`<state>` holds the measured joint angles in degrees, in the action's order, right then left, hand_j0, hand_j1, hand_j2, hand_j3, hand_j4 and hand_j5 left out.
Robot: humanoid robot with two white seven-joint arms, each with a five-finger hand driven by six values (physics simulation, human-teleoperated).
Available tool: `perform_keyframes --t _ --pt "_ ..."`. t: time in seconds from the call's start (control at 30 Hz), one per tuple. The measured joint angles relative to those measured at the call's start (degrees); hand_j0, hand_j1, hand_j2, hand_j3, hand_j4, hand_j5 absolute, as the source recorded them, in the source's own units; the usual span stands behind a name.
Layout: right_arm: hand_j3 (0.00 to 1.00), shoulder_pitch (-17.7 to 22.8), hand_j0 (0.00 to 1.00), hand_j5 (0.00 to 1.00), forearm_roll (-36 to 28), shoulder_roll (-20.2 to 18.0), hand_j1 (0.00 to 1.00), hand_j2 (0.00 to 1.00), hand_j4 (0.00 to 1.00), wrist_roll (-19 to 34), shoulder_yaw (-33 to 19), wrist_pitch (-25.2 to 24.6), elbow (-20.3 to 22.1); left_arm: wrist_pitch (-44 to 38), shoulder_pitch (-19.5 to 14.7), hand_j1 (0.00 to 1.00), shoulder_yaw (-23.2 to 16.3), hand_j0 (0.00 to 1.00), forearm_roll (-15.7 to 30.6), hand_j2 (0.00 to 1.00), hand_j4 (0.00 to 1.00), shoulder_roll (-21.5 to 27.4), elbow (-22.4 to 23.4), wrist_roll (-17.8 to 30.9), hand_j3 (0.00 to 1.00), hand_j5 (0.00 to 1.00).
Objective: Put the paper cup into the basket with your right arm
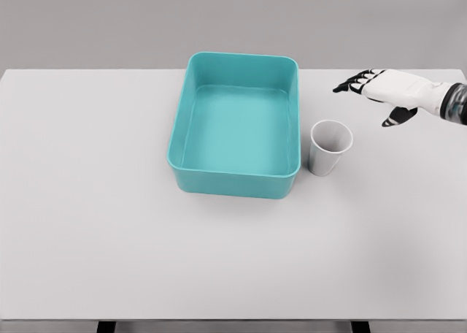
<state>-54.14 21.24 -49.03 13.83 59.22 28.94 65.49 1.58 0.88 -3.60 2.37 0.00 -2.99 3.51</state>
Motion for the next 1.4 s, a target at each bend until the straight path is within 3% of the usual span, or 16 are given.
perform_keyframes --t 0.17,0.23,0.43,0.67,0.8,1.1,1.4 --pt "1.00 -0.1 1.00 1.00 -0.8 -0.3 1.00 1.00 1.00 0.0 0.0 1.4 0.2 0.0 0.0 1.00 0.0 1.00 0.0 1.00 1.00 0.0 0.0 0.0 1.00 1.00" --pt "1.00 -0.3 1.00 1.00 -3.9 -0.9 1.00 1.00 1.00 0.0 0.0 2.2 0.3 0.0 0.0 1.00 0.0 1.00 0.0 1.00 1.00 0.0 0.0 0.0 1.00 1.00" --pt "1.00 1.6 1.00 1.00 -18.4 -5.0 1.00 1.00 1.00 0.0 -0.2 5.5 0.7 0.0 0.0 1.00 0.0 1.00 0.0 1.00 1.00 0.0 0.0 0.0 1.00 1.00" --pt "1.00 9.9 1.00 1.00 -41.1 -6.8 1.00 1.00 1.00 0.0 -0.5 6.1 1.6 0.0 0.0 1.00 0.0 1.00 0.0 1.00 1.00 0.0 0.0 0.0 1.00 1.00" --pt "1.00 14.8 1.00 1.00 -50.3 -7.0 1.00 1.00 1.00 0.0 -1.4 6.1 3.6 0.0 0.0 1.00 0.0 1.00 0.0 1.00 1.00 0.0 0.0 0.0 1.00 1.00" --pt "1.00 21.7 1.00 1.00 -56.1 -6.7 1.00 1.00 1.00 0.0 -5.2 6.1 5.7 0.0 0.0 1.00 0.0 1.00 0.0 1.00 1.00 0.0 0.0 0.0 1.00 1.00" --pt "1.00 27.6 1.00 1.00 -57.1 -2.9 1.00 1.00 1.00 -0.1 -11.2 6.1 5.8 0.0 0.0 1.00 0.0 1.00 0.0 1.00 1.00 0.0 0.0 0.0 1.00 1.00"
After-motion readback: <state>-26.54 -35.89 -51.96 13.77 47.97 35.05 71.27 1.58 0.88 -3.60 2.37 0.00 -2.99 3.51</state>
